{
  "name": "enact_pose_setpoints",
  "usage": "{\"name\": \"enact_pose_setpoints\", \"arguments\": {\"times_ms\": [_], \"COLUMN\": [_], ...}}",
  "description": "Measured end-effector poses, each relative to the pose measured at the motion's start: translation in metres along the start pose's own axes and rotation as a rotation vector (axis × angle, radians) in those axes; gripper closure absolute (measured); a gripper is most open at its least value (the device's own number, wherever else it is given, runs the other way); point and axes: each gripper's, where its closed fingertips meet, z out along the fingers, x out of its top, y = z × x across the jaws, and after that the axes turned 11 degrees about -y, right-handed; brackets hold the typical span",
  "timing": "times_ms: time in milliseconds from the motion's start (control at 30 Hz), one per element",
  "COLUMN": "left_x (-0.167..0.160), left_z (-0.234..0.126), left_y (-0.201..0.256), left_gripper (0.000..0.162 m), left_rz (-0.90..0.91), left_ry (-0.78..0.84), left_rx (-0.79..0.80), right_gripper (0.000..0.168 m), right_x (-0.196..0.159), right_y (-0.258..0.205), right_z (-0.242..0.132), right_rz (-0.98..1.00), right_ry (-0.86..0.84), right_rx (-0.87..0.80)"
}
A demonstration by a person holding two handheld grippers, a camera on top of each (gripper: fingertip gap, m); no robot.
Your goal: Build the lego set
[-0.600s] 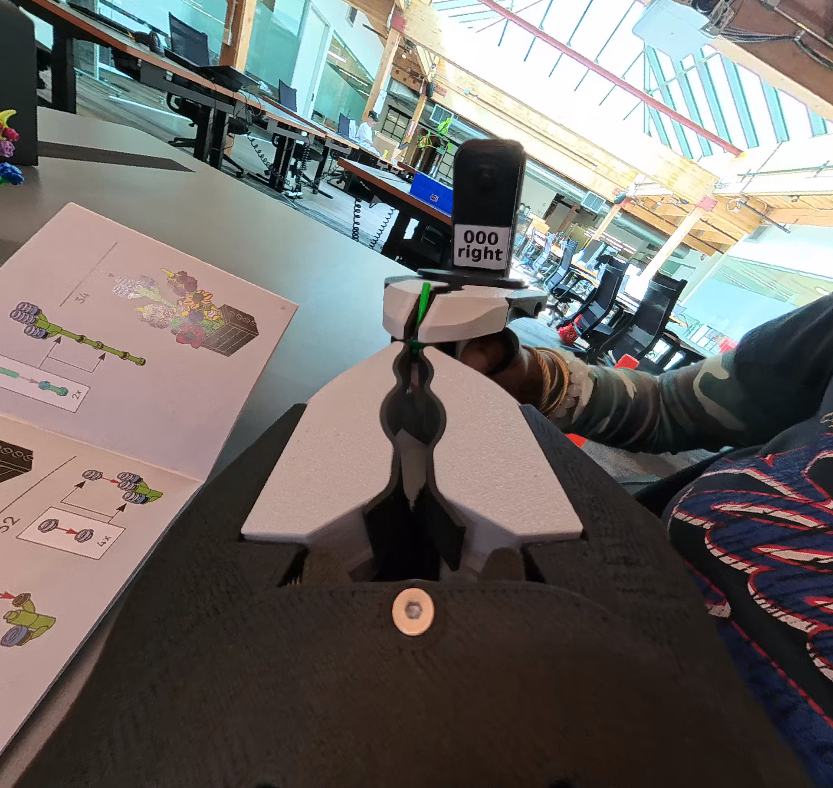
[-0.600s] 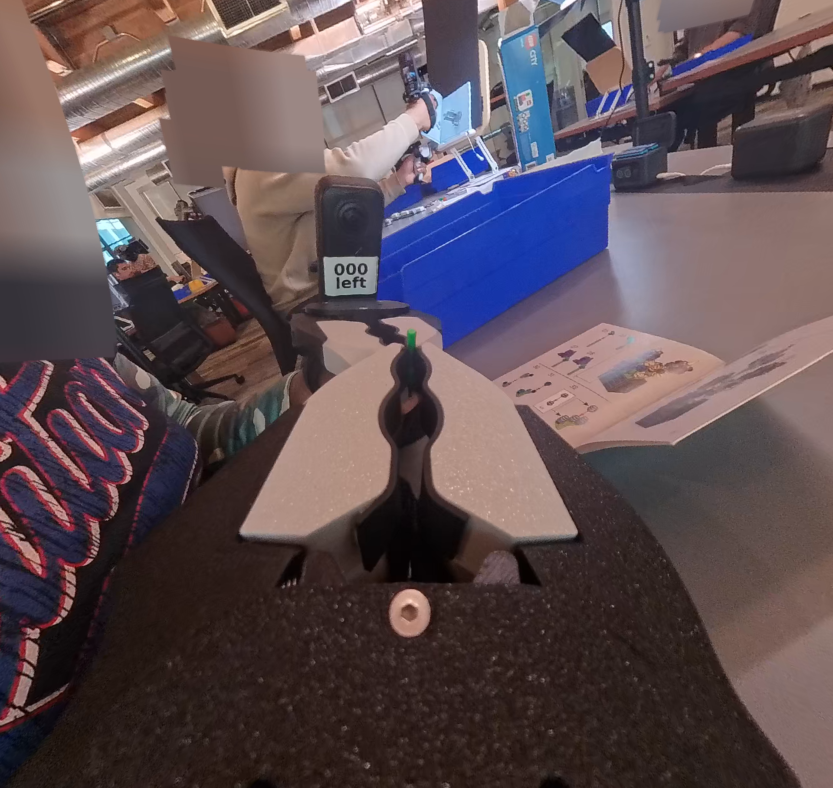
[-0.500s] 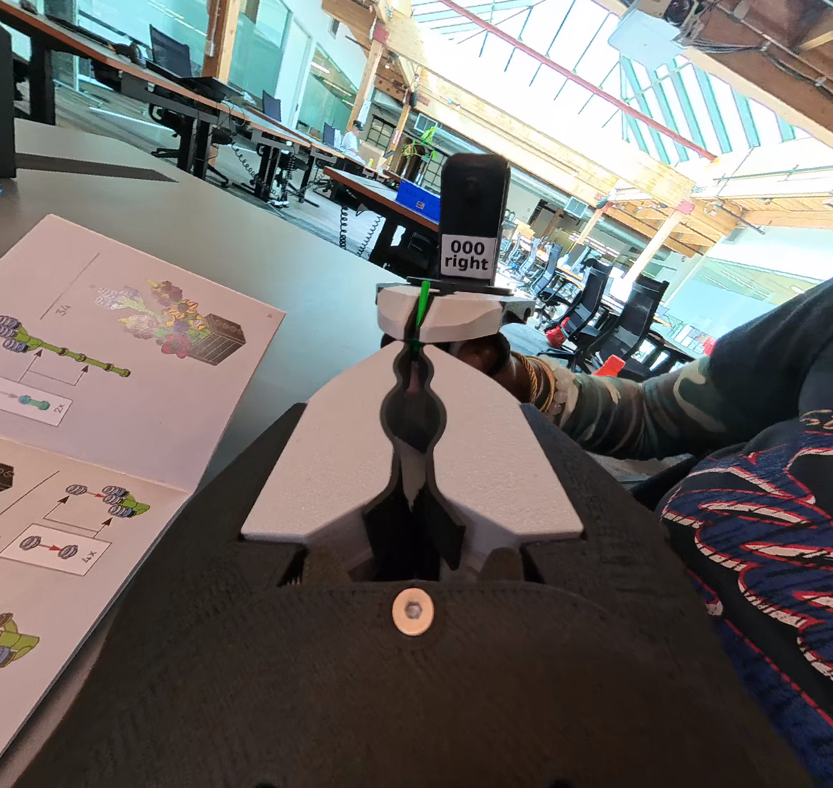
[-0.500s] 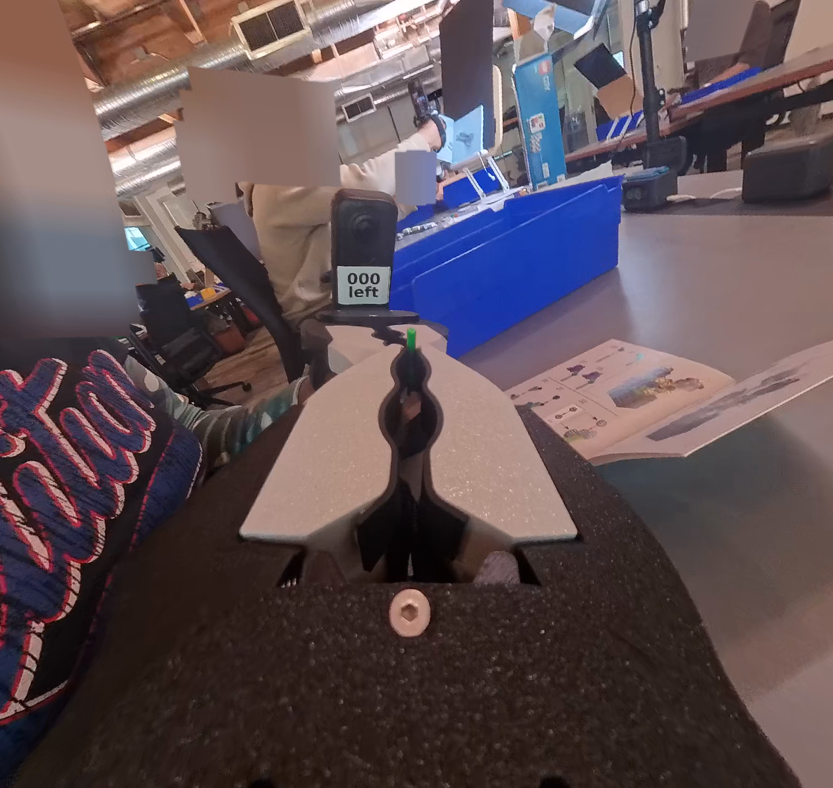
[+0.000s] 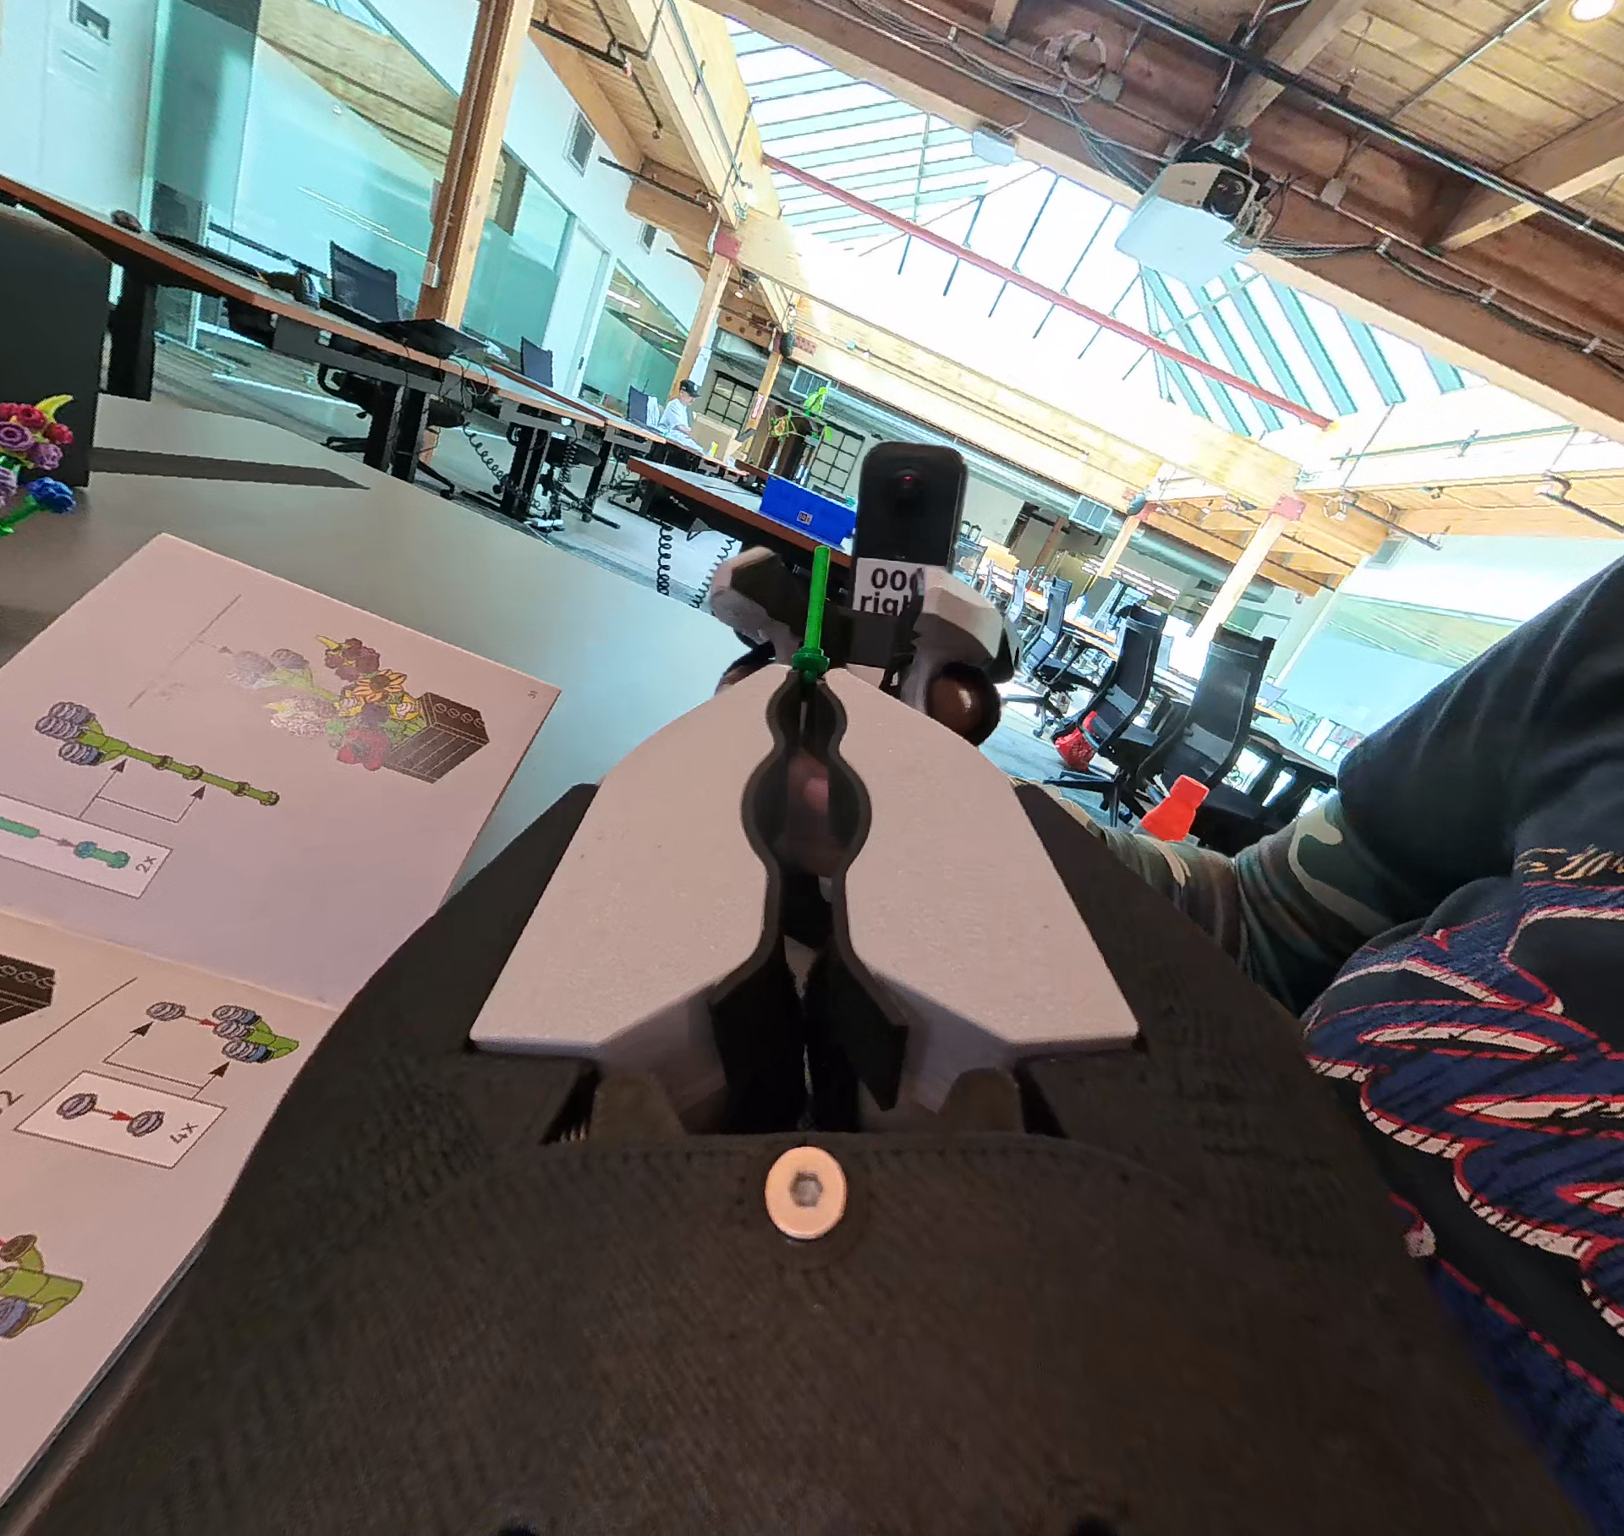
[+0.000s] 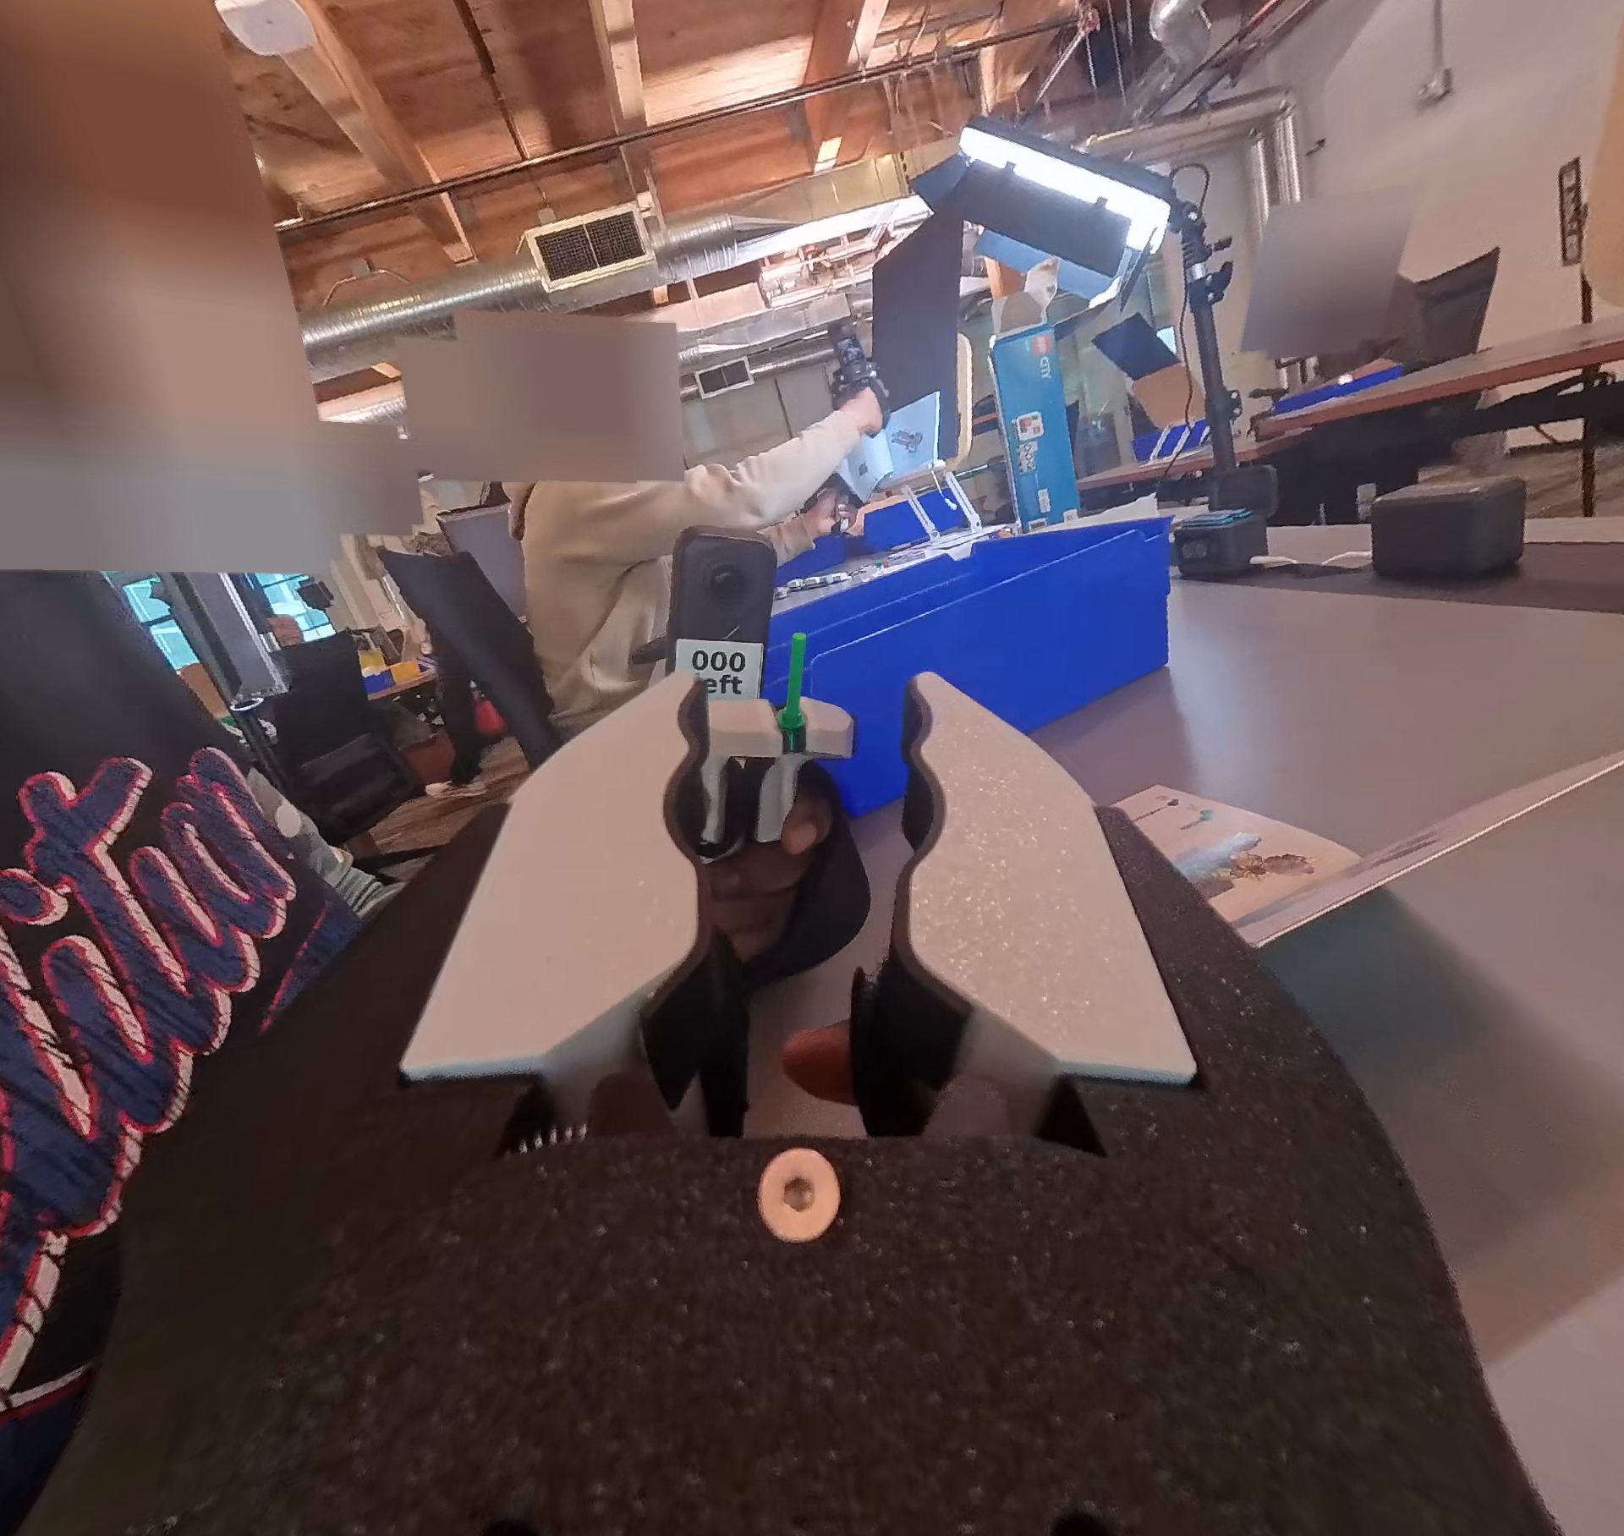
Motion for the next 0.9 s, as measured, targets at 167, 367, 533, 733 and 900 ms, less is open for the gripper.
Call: {"name": "enact_pose_setpoints", "arguments": {"times_ms": [167,367,533,733,900], "left_x": [0.003,0.0,-0.003,-0.01,-0.015], "left_z": [-0.002,0.001,0.004,0.01,0.014], "left_y": [-0.001,-0.001,0.002,0.006,0.01], "left_gripper": [0.159,0.159,0.159,0.159,0.159], "left_rz": [-0.004,0.01,0.034,0.077,0.097], "left_ry": [0.023,0.004,-0.024,-0.076,-0.112], "left_rx": [0.007,0.013,0.014,0.013,-0.004], "right_gripper": [0.142,0.142,0.145,0.157,0.16], "right_x": [0.002,0.004,-0.001,-0.006,-0.006], "right_y": [0.0,0.001,-0.001,-0.009,-0.015], "right_z": [-0.001,-0.005,-0.001,0.004,0.004], "right_rz": [-0.062,-0.048,-0.022,-0.033,-0.042], "right_ry": [0.022,0.042,0.009,-0.024,-0.019], "right_rx": [-0.028,-0.031,0.007,0.073,0.112]}}
